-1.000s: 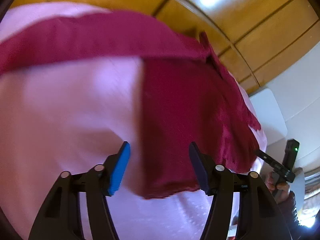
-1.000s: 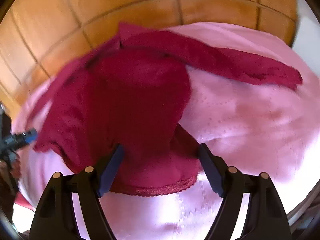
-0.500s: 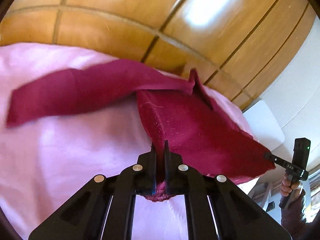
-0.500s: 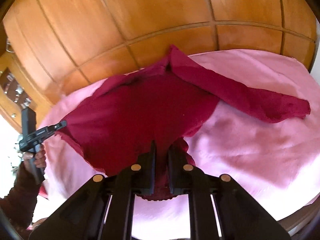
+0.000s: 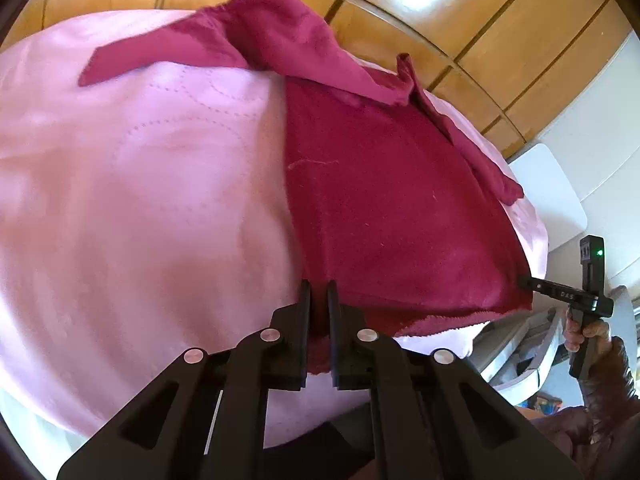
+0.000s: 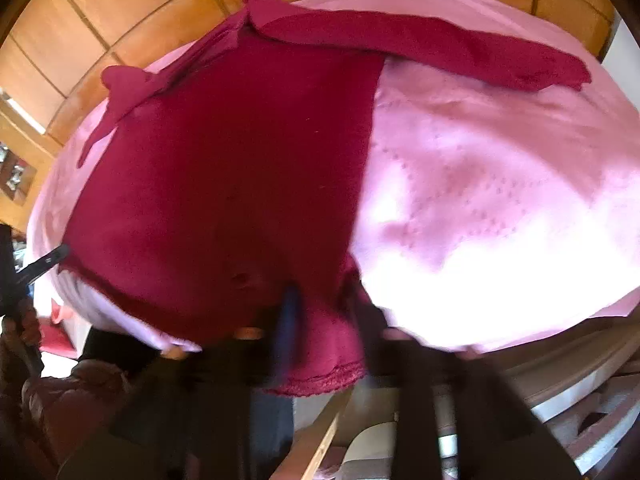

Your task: Fold small clothes

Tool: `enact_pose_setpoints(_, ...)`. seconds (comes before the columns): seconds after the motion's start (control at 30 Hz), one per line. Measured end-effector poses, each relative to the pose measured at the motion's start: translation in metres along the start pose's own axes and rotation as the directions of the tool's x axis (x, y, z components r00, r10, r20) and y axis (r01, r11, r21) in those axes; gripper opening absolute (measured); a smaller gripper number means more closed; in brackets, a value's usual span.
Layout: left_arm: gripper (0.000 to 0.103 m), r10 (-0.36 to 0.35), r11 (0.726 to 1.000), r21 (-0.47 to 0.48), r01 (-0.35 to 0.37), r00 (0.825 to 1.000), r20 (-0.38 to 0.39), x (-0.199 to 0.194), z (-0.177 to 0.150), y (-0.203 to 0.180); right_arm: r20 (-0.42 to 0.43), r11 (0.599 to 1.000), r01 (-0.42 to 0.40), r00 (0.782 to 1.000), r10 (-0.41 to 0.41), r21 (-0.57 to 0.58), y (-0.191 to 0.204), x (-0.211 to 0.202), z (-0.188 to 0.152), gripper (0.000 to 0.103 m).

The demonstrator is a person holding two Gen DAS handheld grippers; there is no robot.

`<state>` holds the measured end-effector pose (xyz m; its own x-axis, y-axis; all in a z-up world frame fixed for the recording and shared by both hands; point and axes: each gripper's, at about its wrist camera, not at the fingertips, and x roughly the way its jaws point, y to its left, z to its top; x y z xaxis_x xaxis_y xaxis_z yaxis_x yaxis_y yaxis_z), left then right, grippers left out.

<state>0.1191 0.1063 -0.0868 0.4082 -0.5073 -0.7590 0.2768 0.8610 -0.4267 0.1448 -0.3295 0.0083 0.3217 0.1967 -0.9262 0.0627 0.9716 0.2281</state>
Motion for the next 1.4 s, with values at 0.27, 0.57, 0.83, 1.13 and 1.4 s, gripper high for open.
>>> enact_pose_setpoints(0.27,0.041,0.424,0.901,-0.017,-0.433,0.874,0.236,-0.031,0.063,0.05,0.176,0.994,0.021,0.984,-0.002,-0.11,0.054,-0.007,0.036,0.075)
enact_pose_setpoints(0.57,0.041,0.529,0.772,0.225,-0.594,0.797,0.29,0.035,0.135,0.054,0.106,0.981,-0.104,0.987,0.122,-0.166,0.131,0.063,0.061,0.078)
enact_pose_setpoints(0.83,0.041,0.545,0.727,0.357,-0.586,0.809,0.219,0.089,0.175,0.094,0.062,0.985,-0.129,0.989,0.137,-0.117,0.139,0.091,0.069,0.08)
enact_pose_setpoints(1.13,0.003,0.349,0.9,0.189,-0.394,0.908,0.231,0.025,0.195,0.092,0.141,0.991,-0.09,0.984,0.104,-0.102,0.136,0.086,0.078,0.079)
enact_pose_setpoints(1.4,0.003,0.083,0.996,-0.002,-0.087,0.944,0.318,-0.113,0.179,0.087,0.189,0.982,-0.085,0.975,0.117,-0.171,0.15,0.093,0.115,0.078)
